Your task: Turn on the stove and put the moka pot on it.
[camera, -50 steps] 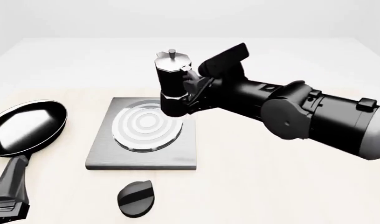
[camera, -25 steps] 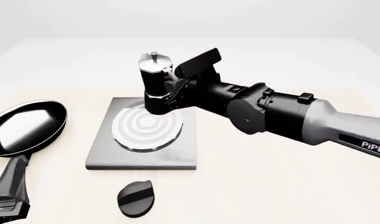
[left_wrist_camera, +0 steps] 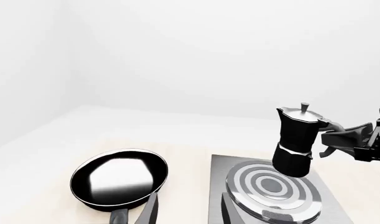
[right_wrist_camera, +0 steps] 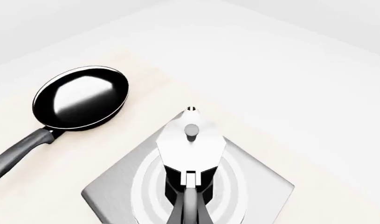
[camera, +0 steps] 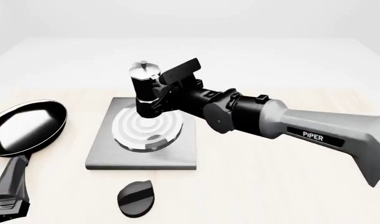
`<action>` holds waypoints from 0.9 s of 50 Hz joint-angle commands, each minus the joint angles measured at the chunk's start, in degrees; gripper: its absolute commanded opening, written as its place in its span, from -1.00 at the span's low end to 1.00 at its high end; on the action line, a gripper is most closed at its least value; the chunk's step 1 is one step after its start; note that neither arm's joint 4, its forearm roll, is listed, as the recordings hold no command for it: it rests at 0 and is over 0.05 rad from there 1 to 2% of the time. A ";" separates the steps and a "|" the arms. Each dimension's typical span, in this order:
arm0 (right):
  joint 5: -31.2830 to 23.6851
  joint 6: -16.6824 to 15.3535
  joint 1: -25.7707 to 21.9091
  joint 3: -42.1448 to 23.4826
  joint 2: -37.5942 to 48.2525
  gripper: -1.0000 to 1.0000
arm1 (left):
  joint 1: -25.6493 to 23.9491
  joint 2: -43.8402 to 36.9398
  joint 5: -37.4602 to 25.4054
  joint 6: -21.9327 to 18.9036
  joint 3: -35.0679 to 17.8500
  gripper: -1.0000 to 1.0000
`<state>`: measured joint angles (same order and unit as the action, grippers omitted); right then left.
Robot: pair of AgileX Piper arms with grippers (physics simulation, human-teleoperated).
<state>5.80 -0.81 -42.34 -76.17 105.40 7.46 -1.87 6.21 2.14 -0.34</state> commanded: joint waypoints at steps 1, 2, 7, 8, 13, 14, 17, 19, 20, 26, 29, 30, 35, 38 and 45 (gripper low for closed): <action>0.28 0.51 0.42 -5.12 4.83 -1.00 | 0.19 -1.36 1.24 0.43 0.14 1.00; 0.30 0.50 0.41 -5.23 4.97 -1.00 | 0.18 -1.46 1.32 0.43 0.15 1.00; 0.41 0.53 0.69 -6.89 7.15 -1.00 | 0.16 -3.20 2.98 0.57 0.25 1.00; 0.59 0.53 0.84 -7.24 7.69 -1.00 | 0.22 -3.50 3.31 0.61 0.25 1.00; 0.84 0.83 1.24 -8.40 9.72 -1.00 | 0.13 -4.51 4.12 0.69 0.26 1.00; 0.87 0.63 1.43 -8.71 10.23 -1.00 | 0.14 -4.65 4.25 0.69 0.26 1.00; 1.04 0.74 1.55 -8.82 10.92 -1.00 | 0.14 -5.06 4.58 0.67 0.27 1.00; 1.29 0.94 1.57 -8.71 11.23 -1.00 | 0.11 -5.34 4.82 0.64 0.27 1.00; 1.34 1.04 1.62 -8.78 11.54 -1.00 | 0.14 -5.51 4.96 0.66 0.28 1.00; 2.09 1.52 1.67 -7.81 12.20 -1.00 | 0.08 -5.90 5.27 0.54 0.29 1.00; 2.41 1.52 1.72 -7.30 12.57 -1.00 | 0.07 -5.92 5.29 0.50 0.30 1.00; 2.49 1.52 1.73 -7.10 12.60 -1.00 | 0.07 -5.89 5.25 0.49 0.30 1.00; 2.65 1.26 1.77 -6.49 13.05 -1.00 | 0.03 -5.78 5.19 0.42 0.29 1.00; 3.09 1.30 1.81 -5.74 13.17 -1.00 | 0.09 -5.78 5.20 0.47 0.28 1.00; 3.80 1.30 1.64 -3.90 13.17 -1.00 | 0.03 -5.37 4.88 0.43 0.29 1.00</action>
<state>8.73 0.30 -40.76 -81.95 117.78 7.53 -7.34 11.13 2.61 -0.05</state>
